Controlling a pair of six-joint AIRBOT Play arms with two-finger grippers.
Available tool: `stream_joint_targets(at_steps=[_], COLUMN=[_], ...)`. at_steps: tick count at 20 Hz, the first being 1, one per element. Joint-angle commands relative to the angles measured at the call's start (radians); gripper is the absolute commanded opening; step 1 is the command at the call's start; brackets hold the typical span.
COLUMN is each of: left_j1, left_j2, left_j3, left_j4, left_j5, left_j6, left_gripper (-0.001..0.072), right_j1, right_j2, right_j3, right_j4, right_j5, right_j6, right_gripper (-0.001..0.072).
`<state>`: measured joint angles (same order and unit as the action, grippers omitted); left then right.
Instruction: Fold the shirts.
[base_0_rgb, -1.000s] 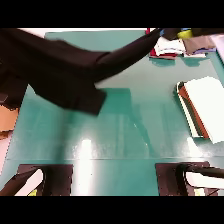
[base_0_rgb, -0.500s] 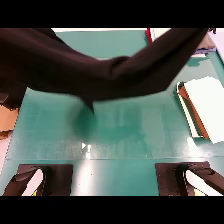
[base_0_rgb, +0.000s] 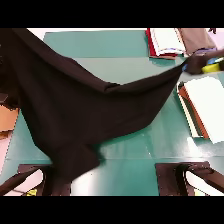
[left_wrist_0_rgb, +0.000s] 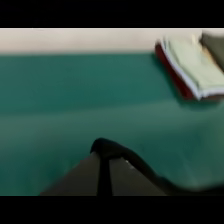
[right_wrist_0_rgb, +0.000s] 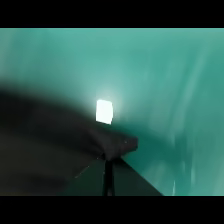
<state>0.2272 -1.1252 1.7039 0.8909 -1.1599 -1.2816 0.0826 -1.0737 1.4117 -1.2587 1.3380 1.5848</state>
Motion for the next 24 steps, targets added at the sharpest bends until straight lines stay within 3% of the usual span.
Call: stream_joint_targets(at_steps=[1,4,8,9,10,11,16,24], left_j1=[-0.114,-0.171,-0.168,-0.168,-0.168,-0.159,-0.01,0.064], left_j2=[-0.227,-0.368,-0.391,-0.391,-0.39,-0.39,-0.318,0.099], left_j3=[-0.09,-0.089,-0.089,-0.089,-0.087,-0.079,-0.139,-0.942], left_j4=[0.087,0.157,0.204,0.217,0.229,0.239,0.24,0.301], left_j5=[-0.015,0.024,0.093,0.1,0.099,0.073,-0.185,-0.089], left_j6=[0.014,0.014,-0.003,-0.011,-0.035,-0.069,-0.105,-0.114], left_gripper=[0.0025,0.0026,0.0028,0.0043,0.0317,0.0593,0.0601,0.0601], right_j1=[0.087,0.116,0.109,0.097,0.076,0.051,-0.048,-0.048], right_j2=[-0.122,-0.225,-0.303,-0.316,-0.33,-0.338,-0.232,-0.002], right_j3=[-0.127,-0.095,-0.001,0.016,0.035,0.054,-0.013,-0.278], right_j4=[-0.077,-0.07,-0.076,-0.076,-0.071,-0.056,0.093,0.091], right_j5=[-0.126,-0.187,-0.216,-0.229,-0.231,-0.222,-0.136,-0.238], right_j6=[0.082,0.103,0.102,0.102,0.102,0.1,-0.024,-0.023], right_gripper=[0.0014,0.0014,0.0016,0.0097,0.0367,0.0436,0.0436,0.0433])
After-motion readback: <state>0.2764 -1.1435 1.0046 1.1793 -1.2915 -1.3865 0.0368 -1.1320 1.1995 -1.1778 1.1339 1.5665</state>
